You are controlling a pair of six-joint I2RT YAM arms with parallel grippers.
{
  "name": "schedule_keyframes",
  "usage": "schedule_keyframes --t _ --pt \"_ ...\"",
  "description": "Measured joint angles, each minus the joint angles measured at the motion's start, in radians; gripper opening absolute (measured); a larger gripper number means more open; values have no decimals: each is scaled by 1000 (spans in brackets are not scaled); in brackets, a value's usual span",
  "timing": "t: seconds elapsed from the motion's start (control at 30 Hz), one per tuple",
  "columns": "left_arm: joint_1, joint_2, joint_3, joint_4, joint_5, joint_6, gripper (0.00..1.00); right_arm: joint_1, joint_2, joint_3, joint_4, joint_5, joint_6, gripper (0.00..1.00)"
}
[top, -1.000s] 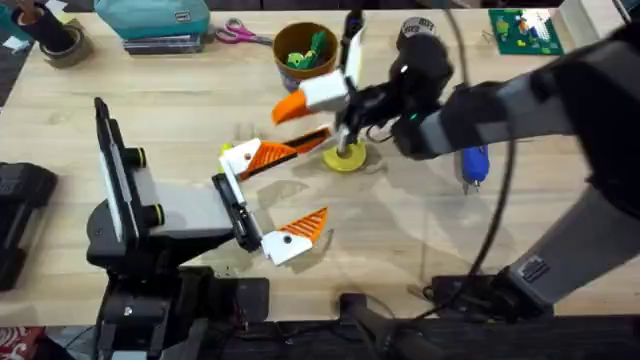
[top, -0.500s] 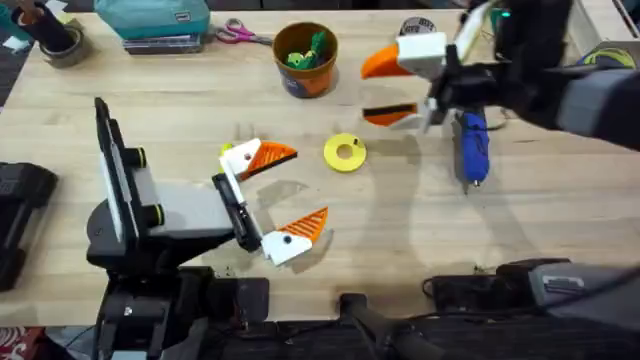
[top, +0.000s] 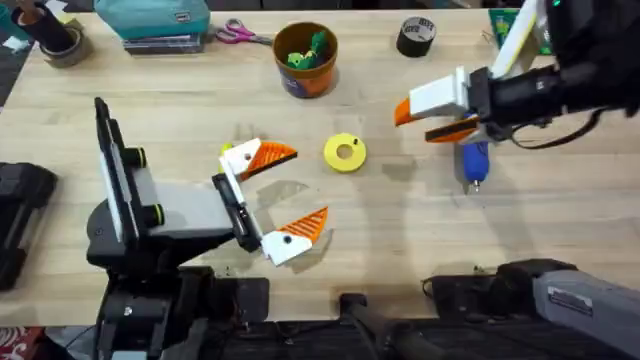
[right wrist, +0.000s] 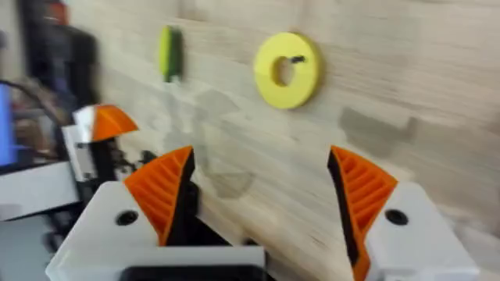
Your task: Pick up the gripper from the table and insert it into the empty holder that is missing its gripper. Then pick up a screw, insert it into the mounting hole, and use the screwdriver to tighten it. Finally, clean up the table by picking up the vegetable and placing it into the bucket.
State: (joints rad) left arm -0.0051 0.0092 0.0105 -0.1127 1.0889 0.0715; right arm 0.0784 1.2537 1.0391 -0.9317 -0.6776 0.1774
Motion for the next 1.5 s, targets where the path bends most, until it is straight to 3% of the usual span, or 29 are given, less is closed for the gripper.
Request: schedule_keyframes --t 0.23,0.57,0.8,1.2,1.5 --pt "0 0 0 0 0 0 986 64 0 173 -169 248 -54 997" --pt "0 0 0 0 0 0 985 333 0 239 -203 511 -67 998" --pt "0 0 0 0 0 0 985 451 0 239 -210 562 -70 998" --pt "0 0 0 0 0 0 985 455 8 239 -211 587 -71 998" --pt "0 0 0 0 0 0 985 455 107 239 -183 588 -70 998"
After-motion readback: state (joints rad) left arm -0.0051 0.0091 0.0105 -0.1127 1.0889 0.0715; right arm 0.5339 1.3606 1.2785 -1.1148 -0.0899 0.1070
